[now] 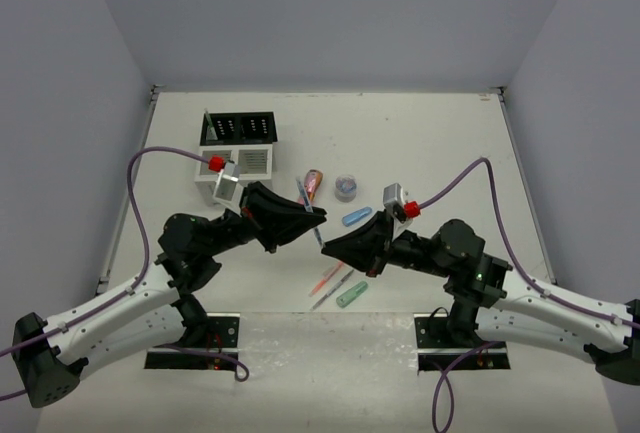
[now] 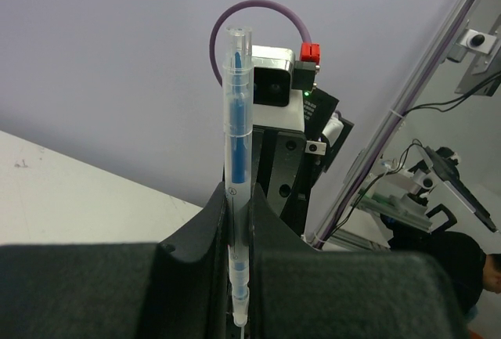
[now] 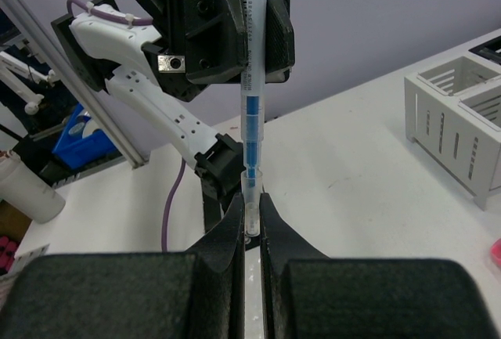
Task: Sort the stationery into containers
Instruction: Close the pen cap on the pen.
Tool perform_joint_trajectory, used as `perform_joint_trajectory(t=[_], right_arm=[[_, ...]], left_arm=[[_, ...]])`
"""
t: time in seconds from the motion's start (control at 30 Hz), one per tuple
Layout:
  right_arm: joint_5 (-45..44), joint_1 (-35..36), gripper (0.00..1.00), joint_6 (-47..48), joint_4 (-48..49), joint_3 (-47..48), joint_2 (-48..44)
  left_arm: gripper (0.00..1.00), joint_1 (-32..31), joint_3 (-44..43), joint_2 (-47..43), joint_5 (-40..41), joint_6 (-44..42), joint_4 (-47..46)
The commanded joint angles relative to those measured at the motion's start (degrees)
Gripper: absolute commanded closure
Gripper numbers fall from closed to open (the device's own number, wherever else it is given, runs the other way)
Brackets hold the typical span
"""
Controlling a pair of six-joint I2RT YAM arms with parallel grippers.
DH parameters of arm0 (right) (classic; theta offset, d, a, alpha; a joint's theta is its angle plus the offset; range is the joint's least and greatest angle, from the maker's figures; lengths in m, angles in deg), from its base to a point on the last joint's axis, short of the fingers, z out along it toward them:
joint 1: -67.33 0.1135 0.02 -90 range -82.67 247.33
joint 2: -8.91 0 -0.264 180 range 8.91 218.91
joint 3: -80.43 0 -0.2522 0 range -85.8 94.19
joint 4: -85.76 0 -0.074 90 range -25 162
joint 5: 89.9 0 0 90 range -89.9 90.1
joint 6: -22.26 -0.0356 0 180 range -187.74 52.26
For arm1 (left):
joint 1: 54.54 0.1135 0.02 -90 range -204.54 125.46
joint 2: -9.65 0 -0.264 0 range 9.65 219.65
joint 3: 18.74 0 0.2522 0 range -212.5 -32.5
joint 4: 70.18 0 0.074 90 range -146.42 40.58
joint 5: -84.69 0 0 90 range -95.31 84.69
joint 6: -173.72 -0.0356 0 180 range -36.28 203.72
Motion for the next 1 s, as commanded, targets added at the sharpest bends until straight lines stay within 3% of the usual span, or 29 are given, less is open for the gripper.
perform_joint_trajectory(t=[0.0, 0.7, 0.97], right_arm=[[-0.46, 0.10, 1.00, -0.77, 3.61, 3.10, 0.44], [-12.07, 0.18, 1.00, -2.05, 1.33, 9.42, 1.39], [-11.31, 0.18, 1.00, -2.06, 3.12, 12.44, 4.02]], left_arm=[[1.00, -0.08, 0.09, 0.15, -0.94, -1.27, -3.20], [1.00, -0.26, 2.58, 1.18, -1.97, 0.52, -5.33], [1.00, -0.52, 4.23, 2.15, -1.87, 1.64, -6.70]])
